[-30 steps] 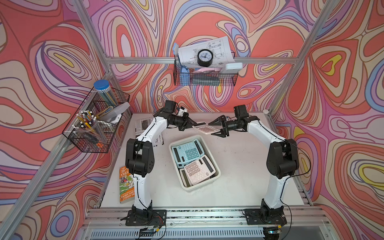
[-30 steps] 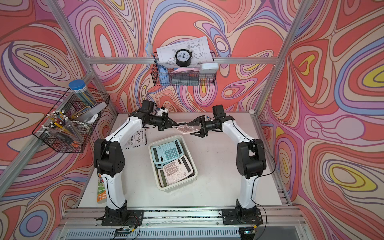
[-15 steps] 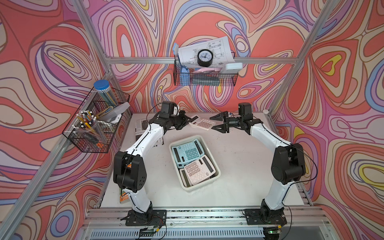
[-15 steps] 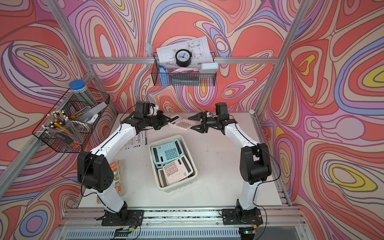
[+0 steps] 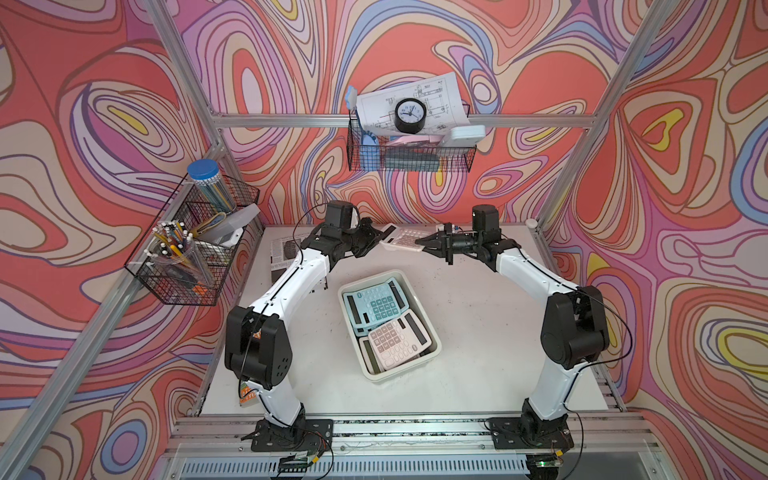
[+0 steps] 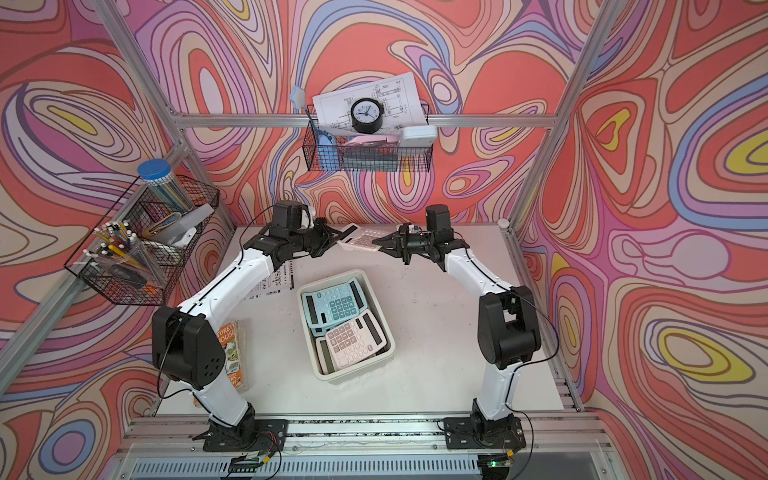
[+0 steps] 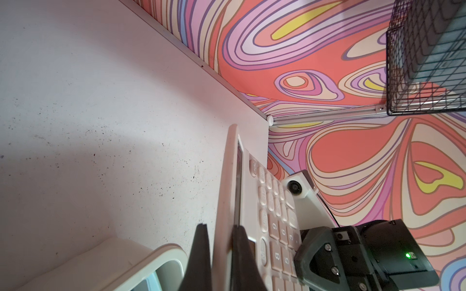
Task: Put the calculator in the storage box
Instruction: Place the calculator in the storage box.
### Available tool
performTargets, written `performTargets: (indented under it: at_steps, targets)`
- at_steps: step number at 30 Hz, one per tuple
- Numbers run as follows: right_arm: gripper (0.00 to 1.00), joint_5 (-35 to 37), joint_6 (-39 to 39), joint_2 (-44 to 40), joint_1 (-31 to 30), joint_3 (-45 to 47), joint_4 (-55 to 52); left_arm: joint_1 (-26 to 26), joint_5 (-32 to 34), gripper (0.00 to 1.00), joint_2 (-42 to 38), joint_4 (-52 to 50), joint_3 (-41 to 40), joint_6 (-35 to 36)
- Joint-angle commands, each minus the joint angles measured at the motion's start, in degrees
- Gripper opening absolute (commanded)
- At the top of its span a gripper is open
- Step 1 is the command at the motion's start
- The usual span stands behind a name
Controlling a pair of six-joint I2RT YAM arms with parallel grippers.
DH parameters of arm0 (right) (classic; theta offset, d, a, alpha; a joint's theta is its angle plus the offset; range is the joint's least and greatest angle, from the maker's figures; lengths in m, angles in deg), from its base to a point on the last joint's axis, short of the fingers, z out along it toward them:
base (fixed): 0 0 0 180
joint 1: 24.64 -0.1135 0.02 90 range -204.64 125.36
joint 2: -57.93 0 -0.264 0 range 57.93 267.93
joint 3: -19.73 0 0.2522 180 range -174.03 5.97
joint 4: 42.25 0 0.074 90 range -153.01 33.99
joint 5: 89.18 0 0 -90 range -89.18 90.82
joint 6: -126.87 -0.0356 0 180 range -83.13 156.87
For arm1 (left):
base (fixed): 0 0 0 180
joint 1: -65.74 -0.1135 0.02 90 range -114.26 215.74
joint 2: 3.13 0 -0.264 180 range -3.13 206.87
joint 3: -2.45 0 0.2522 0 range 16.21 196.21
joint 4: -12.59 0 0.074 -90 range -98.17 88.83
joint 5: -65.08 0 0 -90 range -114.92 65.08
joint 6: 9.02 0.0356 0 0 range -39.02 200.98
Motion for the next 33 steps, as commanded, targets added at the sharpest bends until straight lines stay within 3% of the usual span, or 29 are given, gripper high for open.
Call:
performTargets:
  at_steps: [1, 6, 12, 17, 22, 27, 33]
  targets:
    - [0.00, 0.25, 1.18, 0.48, -0.35, -0.19, 3.11, 0.87, 0.27, 0.25, -1.88, -1.00, -0.42, 0.51]
    - [0.00, -0.41, 3.93, 1.01, -0.24, -1.78, -0.57, 0.70, 1.92, 0.73, -0.89, -8.45, 4.05, 2.28]
    - [0.00, -2.40, 14.61, 0.28, -0.22, -3.90, -12.65, -2.29, 2.28, 0.98, -1.58, -19.01, 8.09, 4.95]
    - [0.00, -5.59, 25.56, -1.73, -0.22, -4.30, -24.33, -6.63, 2.16, 0.98, -4.10, -26.41, 7.85, 6.52]
    - [0.00, -6.48, 44.63, -2.46, -1.27, -8.27, -43.50, -10.12, 1.13, 0.99, -6.46, -28.95, 5.34, 7.04]
    - [0.00, -3.23, 63.59, -1.28, -6.08, -11.55, -62.97, -11.12, 0.54, 0.99, -7.62, -27.81, 2.20, 6.13]
    - [0.00, -0.42, 67.54, -1.83, -12.04, -9.85, -65.83, -11.21, -0.39, 0.99, -7.41, -26.37, 0.36, 5.19]
